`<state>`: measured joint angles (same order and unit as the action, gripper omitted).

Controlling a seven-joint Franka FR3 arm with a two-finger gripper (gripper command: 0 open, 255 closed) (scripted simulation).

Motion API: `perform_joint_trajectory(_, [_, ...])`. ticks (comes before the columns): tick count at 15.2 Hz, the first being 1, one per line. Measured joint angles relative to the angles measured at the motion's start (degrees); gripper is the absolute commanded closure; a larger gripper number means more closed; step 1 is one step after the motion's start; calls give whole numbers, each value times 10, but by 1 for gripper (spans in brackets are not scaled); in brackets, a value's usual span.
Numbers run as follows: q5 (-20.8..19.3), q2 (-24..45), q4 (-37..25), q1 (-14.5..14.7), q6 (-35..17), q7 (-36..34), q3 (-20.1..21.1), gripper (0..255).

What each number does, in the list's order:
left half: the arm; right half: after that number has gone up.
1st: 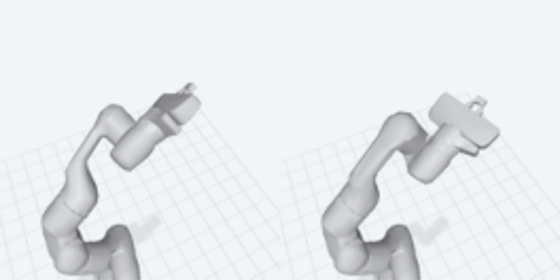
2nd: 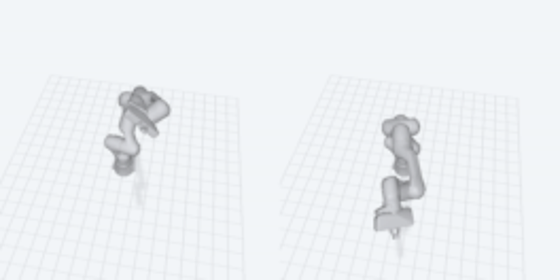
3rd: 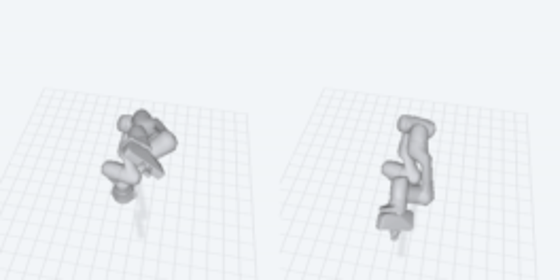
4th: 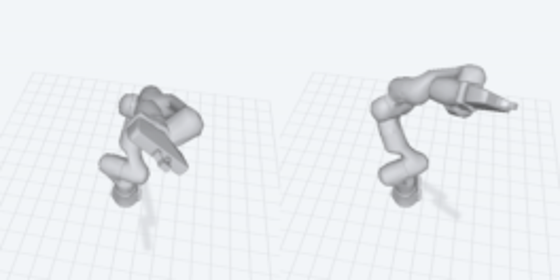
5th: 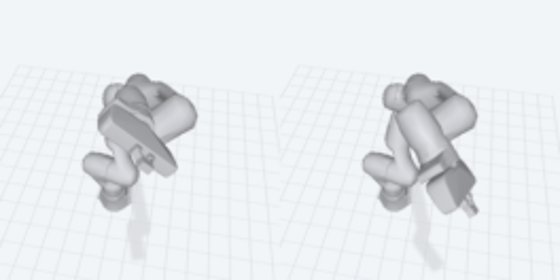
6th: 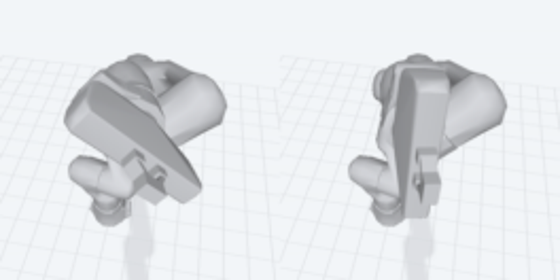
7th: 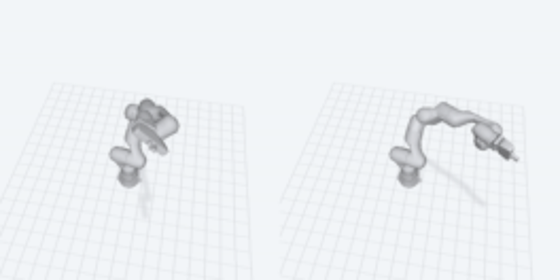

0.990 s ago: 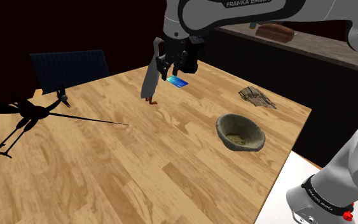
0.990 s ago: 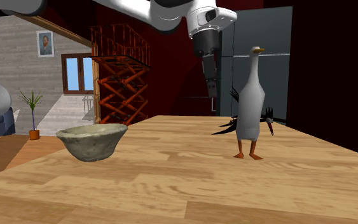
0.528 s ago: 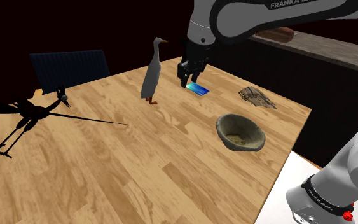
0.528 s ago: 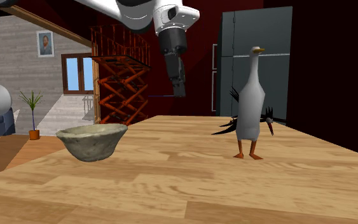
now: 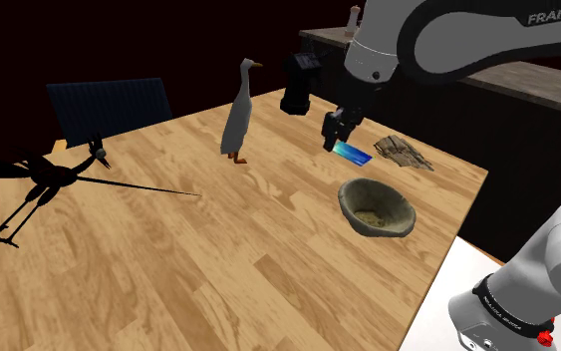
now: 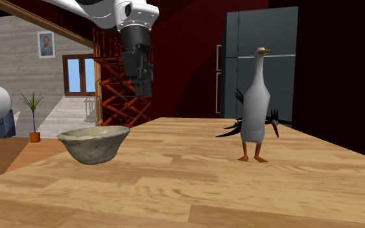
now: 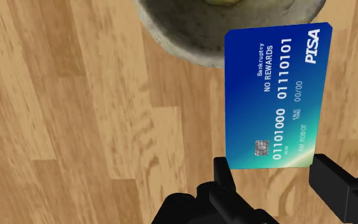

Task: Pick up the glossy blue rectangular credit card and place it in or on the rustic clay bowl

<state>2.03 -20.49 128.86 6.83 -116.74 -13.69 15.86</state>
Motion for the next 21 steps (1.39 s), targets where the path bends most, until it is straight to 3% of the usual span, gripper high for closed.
perform_joint_trajectory(5, [27, -136, 106, 21, 28, 15, -16, 255])
perform_joint_trajectory(7, [30, -154, 128, 24, 25, 19, -19, 255])
perform_joint_trajectory(21, [38, -138, 221, 27, -83, 16, -8, 255])
